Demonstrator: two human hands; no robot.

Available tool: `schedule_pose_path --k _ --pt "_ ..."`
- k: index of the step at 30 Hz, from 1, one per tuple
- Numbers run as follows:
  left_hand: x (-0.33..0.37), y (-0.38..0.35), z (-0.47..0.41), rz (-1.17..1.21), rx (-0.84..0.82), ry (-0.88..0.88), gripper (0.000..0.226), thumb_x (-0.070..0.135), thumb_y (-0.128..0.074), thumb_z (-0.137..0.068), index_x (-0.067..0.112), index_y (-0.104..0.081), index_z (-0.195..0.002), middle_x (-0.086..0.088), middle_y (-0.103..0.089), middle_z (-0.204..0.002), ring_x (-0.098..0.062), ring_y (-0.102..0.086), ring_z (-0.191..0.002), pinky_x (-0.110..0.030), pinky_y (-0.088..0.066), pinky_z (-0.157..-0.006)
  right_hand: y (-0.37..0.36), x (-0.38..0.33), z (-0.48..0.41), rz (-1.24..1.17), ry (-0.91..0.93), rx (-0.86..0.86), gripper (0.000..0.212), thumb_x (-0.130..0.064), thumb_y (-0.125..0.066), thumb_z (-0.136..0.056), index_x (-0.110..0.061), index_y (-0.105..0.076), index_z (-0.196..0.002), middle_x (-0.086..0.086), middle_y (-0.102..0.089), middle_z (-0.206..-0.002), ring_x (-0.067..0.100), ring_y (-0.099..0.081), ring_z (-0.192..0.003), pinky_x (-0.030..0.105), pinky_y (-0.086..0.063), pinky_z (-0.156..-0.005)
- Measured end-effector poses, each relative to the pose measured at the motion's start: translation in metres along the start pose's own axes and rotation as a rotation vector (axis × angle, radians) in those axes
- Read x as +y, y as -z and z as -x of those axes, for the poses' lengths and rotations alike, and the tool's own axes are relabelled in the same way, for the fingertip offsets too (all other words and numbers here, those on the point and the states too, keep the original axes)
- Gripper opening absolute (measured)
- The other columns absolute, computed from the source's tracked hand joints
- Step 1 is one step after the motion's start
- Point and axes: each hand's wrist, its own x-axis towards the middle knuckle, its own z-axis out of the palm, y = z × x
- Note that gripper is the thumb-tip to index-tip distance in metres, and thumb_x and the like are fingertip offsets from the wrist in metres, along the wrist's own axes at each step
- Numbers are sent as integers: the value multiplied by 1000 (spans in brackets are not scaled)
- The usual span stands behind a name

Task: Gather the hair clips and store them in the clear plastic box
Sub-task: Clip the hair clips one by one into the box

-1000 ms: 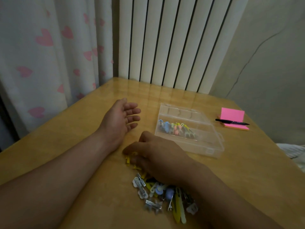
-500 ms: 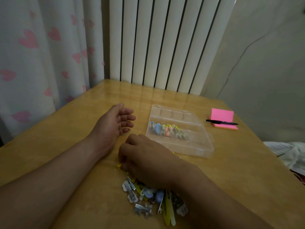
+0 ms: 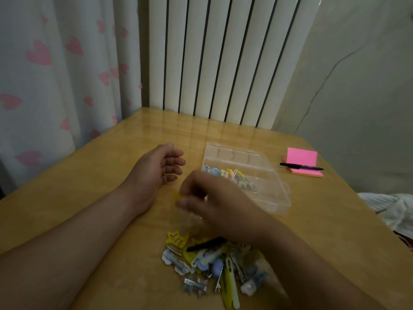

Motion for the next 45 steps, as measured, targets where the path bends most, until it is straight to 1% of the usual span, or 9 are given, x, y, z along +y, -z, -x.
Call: schedule_pose_path --k 3,5,11,19,25,30,36,38,45 --pt "0 1 -1 -6 -1 -10 40 42 -49 -107 9 -71 -116 -5 -75 -93 -15 -66 -77 -34 -48 -74 37 16 0 -131 -114 332 12 -24 -69 -100 -28 -68 -111 -8 -74 -94 4 -70 -86 23 -58 -76" --pt "-2 1 -2 -21 0 -27 38 40 -51 -107 9 -72 -114 -5 -75 -93 -15 -67 -76 -33 -49 -73 65 38 -2 -87 -223 433 23 -22 -66 -102 -29 -67 -124 -9 -76 -97 0 -72 -85 25 -56 -75" --pt "-3 0 -3 -64 1 -49 37 39 -52 -107 8 -73 -113 -6 -75 -94 -16 -66 -78 -34 -48 -73 96 98 -18 107 -439 352 14 -18 -67 -103 -27 -69 -113 -4 -75 -97 15 -73 -90 29 -53 -67" --pt "-4 0 -3 -68 9 -60 35 37 -53 -106 10 -74 -110 -5 -75 -93 -16 -66 -78 -34 -48 -73 87 117 -19 285 -442 450 11 -19 -67 -101 -26 -72 -109 -2 -72 -96 15 -67 -74 25 -50 -59" --pt "-5 0 -2 -71 -2 -69 34 37 -53 -106 10 -74 -109 -4 -75 -93 -16 -66 -78 -35 -47 -73 84 127 -16 349 -446 461 12 -16 -67 -101 -19 -75 -110 -3 -72 -103 8 -61 -85 13 -40 -66" --pt "-5 0 -3 -73 -1 -67 33 36 -54 -106 10 -74 -109 -4 -75 -92 -16 -65 -78 -34 -48 -73 96 123 -10 382 -490 408 12 -21 -64 -103 -20 -73 -111 -2 -73 -103 9 -63 -80 20 -45 -63" --pt "-4 -3 2 -148 -13 -83 32 33 -57 -106 7 -73 -111 -4 -74 -95 -16 -66 -81 -32 -49 -73 81 81 9 217 -342 487 9 -24 -65 -103 -26 -73 -105 -12 -73 -93 -1 -67 -83 17 -46 -68" --pt "-3 -4 4 -164 -13 -84 32 33 -58 -105 6 -73 -111 -4 -74 -94 -17 -65 -81 -31 -50 -72 66 55 14 126 -244 446 9 -25 -65 -103 -29 -73 -103 -14 -73 -91 -3 -68 -81 17 -47 -69" --pt "-1 -5 6 -167 -3 -80 34 32 -58 -105 2 -72 -114 -6 -73 -93 -19 -64 -82 -28 -49 -68 10 -2 16 132 -109 -93 19 -31 -67 -102 -37 -75 -118 -21 -70 -102 -4 -64 -97 12 -50 -80"
